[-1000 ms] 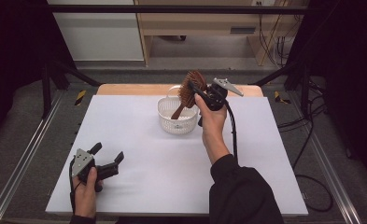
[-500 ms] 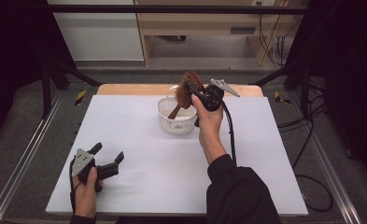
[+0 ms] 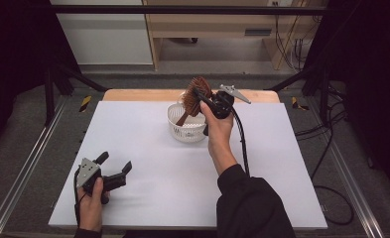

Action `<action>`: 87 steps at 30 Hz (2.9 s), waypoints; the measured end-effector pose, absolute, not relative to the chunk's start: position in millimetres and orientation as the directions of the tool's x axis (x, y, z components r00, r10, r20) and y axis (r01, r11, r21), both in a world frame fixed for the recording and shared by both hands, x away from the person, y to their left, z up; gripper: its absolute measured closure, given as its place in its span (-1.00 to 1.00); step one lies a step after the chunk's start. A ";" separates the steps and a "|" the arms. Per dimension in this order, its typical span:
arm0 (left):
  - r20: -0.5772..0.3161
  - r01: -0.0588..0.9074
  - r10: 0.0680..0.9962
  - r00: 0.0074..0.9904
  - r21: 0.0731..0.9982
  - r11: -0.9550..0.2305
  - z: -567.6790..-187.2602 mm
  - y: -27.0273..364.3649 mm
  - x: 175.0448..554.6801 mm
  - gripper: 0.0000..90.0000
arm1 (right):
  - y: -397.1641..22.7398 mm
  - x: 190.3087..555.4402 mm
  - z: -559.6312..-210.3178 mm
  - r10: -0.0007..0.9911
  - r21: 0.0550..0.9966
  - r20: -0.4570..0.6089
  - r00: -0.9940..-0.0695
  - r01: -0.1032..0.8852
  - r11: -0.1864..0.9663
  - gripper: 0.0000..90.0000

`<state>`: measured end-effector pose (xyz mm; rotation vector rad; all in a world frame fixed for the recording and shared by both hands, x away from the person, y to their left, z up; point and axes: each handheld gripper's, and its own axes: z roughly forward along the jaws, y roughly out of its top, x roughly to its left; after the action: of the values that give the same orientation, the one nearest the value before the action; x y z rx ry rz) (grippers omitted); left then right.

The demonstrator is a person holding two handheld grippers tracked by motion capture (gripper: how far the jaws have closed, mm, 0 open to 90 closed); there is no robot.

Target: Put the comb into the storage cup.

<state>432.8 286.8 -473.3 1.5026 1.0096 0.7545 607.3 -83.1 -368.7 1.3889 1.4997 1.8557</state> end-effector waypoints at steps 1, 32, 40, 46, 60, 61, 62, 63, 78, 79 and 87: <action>-0.069 0.189 0.900 0.430 0.982 -0.015 -473.3 286.9 432.9 -0.92 | -82.7 607.4 -369.3 0.776 0.891 0.451 -0.442 0.278 -0.360 0.11; -0.061 0.188 0.902 0.427 0.982 -0.023 -473.4 286.9 433.2 -0.92 | -74.1 609.1 -375.7 0.770 0.890 0.452 -0.450 0.282 -0.357 0.11; -0.061 0.188 0.902 0.428 0.982 -0.023 -473.3 286.8 433.2 -0.92 | -73.3 609.1 -376.9 0.771 0.892 0.449 -0.453 0.285 -0.352 0.10; -0.061 0.188 0.901 0.428 0.982 -0.023 -473.3 287.0 433.2 -0.92 | -72.9 609.1 -378.2 0.773 0.894 0.442 -0.454 0.288 -0.343 0.10; -0.061 0.189 0.900 0.431 0.982 -0.024 -473.5 286.1 433.3 -0.92 | -78.7 610.1 -382.9 0.773 0.887 0.455 -0.442 0.297 -0.352 0.10; -0.061 0.189 0.900 0.431 0.982 -0.024 -473.5 286.1 433.3 -0.92 | -79.1 610.0 -383.0 0.772 0.886 0.457 -0.441 0.300 -0.353 0.10; -0.061 0.189 0.900 0.432 0.982 -0.024 -473.5 286.0 433.3 -0.92 | -79.7 610.0 -383.1 0.771 0.885 0.458 -0.441 0.302 -0.353 0.10; -0.060 0.189 0.900 0.431 0.982 -0.025 -473.5 286.1 433.3 -0.92 | -80.0 610.0 -383.1 0.772 0.885 0.459 -0.440 0.304 -0.353 0.10; -0.063 0.191 0.900 0.432 0.981 -0.023 -473.7 286.1 433.5 -0.92 | -85.6 610.9 -382.5 0.785 0.895 0.433 -0.442 0.316 -0.316 0.07; -0.063 0.191 0.900 0.432 0.981 -0.023 -473.7 286.1 433.5 -0.92 | -86.2 611.0 -382.6 0.787 0.896 0.431 -0.442 0.316 -0.313 0.06; -0.063 0.192 0.899 0.433 0.981 -0.023 -473.7 286.1 433.5 -0.92 | -89.8 610.9 -383.1 0.788 0.897 0.425 -0.446 0.323 -0.301 0.06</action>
<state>433.5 286.1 -473.7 1.5125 1.0074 0.7549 610.9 -89.8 -383.1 1.3935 1.5881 1.7997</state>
